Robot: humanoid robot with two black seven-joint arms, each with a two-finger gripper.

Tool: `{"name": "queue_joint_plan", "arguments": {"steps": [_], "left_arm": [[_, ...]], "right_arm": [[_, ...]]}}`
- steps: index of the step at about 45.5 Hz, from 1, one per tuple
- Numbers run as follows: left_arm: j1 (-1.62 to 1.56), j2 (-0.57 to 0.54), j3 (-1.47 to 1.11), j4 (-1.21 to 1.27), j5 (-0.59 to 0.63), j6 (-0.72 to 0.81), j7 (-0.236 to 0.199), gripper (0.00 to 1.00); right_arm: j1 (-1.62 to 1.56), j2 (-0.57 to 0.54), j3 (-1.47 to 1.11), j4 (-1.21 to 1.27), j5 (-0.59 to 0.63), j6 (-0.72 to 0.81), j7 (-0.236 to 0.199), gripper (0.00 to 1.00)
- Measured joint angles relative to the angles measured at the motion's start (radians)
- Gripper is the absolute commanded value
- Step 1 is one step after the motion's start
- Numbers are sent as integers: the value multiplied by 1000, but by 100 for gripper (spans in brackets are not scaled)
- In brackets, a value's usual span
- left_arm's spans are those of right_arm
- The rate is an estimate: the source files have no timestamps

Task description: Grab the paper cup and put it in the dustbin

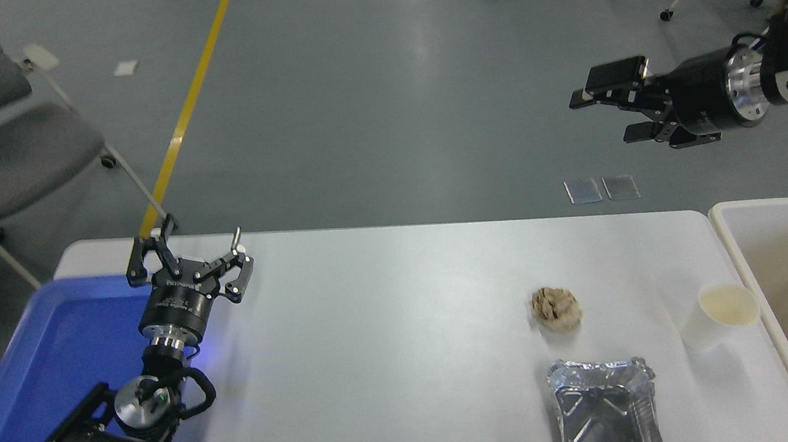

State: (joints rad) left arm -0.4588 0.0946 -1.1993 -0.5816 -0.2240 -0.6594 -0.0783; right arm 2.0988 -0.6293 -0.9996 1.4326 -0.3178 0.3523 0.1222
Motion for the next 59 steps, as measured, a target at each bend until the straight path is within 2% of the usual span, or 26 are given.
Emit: {"name": "queue_joint_plan", "arguments": {"steps": [12, 25, 43, 59], "left_arm": [[0, 0, 0, 0, 0, 0, 0, 99], [0, 0, 0, 0, 0, 0, 0, 99], [0, 0, -1, 0, 0, 0, 0, 99], [0, 0, -1, 0, 0, 0, 0, 99]], "right_arm": [[158, 92, -186, 131, -161, 33, 15, 100], [214, 113, -261, 152, -272, 131, 19, 100], [210, 91, -285, 101, -295, 258, 18, 100], [29, 57, -252, -96, -300, 282, 15, 100]]}}
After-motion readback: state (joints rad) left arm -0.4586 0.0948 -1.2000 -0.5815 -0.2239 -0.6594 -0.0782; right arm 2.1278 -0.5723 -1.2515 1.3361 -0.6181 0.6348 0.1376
